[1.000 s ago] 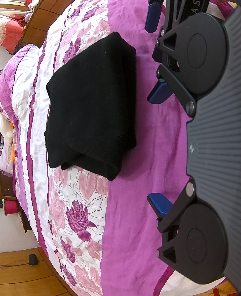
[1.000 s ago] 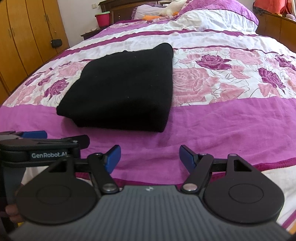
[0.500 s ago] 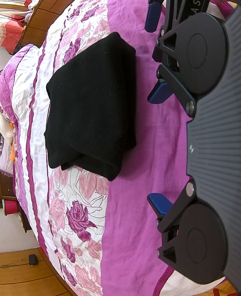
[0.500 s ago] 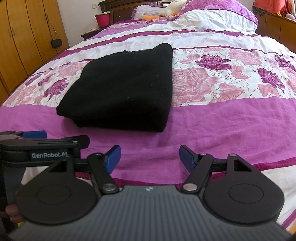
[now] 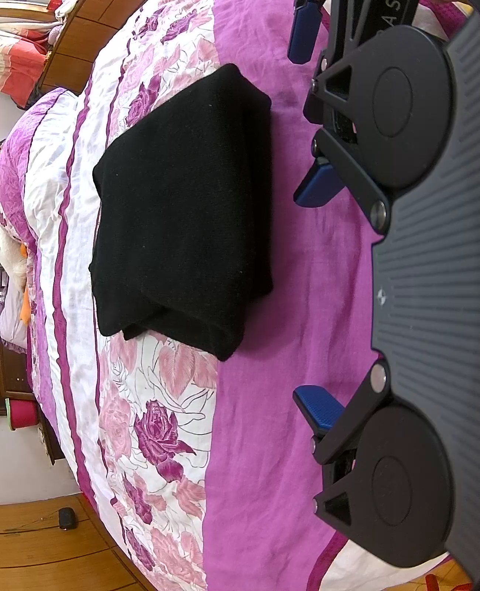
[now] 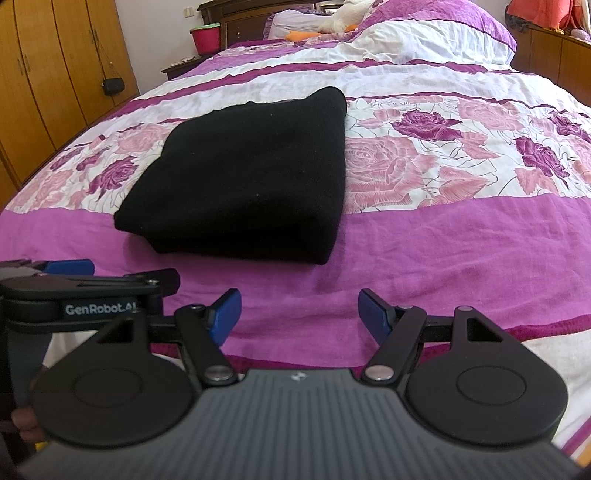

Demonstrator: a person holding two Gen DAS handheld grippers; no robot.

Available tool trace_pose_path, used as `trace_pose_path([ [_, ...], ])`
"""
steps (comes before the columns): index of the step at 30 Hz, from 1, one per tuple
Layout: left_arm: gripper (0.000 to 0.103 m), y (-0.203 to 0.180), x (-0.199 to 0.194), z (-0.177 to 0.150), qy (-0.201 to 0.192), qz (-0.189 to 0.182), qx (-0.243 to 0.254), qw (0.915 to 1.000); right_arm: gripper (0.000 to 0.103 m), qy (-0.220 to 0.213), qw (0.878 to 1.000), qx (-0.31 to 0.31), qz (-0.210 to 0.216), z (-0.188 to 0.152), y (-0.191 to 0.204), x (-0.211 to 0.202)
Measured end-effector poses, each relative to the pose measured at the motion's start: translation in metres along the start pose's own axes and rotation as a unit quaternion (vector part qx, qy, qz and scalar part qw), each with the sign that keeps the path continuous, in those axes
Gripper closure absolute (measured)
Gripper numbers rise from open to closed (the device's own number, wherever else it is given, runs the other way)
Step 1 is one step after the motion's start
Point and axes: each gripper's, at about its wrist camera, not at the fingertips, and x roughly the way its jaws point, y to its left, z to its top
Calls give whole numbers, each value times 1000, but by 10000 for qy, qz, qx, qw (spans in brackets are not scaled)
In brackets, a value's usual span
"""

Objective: Fold small clothes

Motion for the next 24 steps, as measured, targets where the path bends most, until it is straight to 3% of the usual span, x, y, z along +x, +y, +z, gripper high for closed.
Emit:
trace_pose_path([
  [24,0,0,0,1,0,2,4,10000,31,-21,10000,-34,-19,2,1,-2],
])
